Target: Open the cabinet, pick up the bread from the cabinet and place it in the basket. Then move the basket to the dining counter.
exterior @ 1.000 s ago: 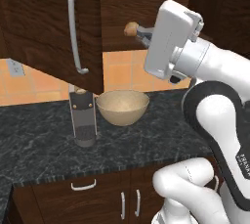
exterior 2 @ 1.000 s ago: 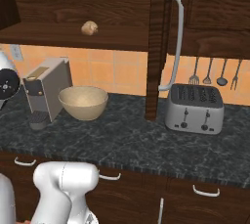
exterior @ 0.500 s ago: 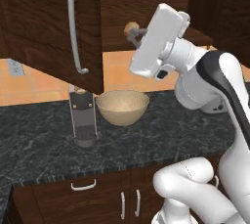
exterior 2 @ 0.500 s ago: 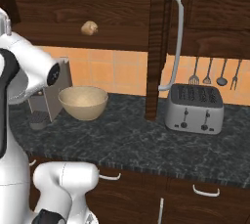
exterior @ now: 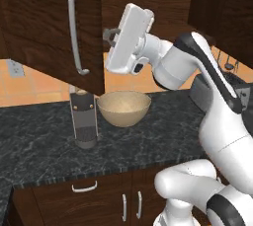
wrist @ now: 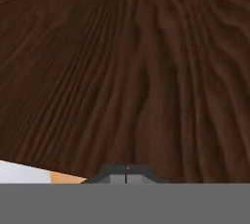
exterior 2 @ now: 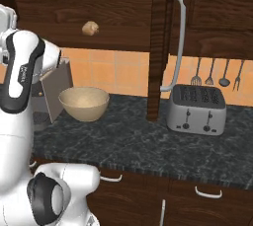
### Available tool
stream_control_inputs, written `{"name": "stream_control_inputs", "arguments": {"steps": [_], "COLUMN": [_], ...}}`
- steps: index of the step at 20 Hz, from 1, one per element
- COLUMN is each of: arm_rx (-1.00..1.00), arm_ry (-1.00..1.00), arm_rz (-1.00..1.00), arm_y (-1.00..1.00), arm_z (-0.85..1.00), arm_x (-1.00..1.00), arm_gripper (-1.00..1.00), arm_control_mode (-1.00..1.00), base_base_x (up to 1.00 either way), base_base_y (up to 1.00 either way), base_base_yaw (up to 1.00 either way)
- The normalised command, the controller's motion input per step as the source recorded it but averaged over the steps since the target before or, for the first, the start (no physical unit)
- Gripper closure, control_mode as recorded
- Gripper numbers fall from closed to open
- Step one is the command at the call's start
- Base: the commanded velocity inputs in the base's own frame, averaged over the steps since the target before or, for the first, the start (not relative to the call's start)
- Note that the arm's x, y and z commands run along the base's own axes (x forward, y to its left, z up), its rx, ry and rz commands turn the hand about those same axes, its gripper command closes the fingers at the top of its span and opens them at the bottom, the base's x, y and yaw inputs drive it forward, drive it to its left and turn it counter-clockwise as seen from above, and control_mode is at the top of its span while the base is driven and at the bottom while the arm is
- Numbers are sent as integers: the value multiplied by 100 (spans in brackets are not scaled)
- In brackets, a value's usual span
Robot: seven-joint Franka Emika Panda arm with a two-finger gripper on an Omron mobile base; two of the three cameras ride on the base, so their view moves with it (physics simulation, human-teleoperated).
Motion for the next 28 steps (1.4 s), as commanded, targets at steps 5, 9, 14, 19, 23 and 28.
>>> {"name": "stream_control_inputs", "arguments": {"steps": [5, 9, 14, 19, 23, 28], "arm_rx": [-1, -2, -11, -9, -49, -48], "arm_ry": [0, -1, -18, -11, -48, -35], "arm_rz": [51, 45, 20, -28, -55, -67], "arm_y": [100, 100, 99, -41, -25, -17], "arm_z": [0, -11, -3, 14, -49, -31], "arm_x": [-15, -57, -80, -3, 0, 2], "arm_gripper": [100, 100, 100, 100, 100, 100], "arm_control_mode": [-100, -100, -100, -100, -100, -100], "base_base_x": [0, 0, 0, 0, 0, 0], "base_base_y": [0, 0, 0, 0, 0, 0], "base_base_yaw": [0, 0, 0, 0, 0, 0]}}
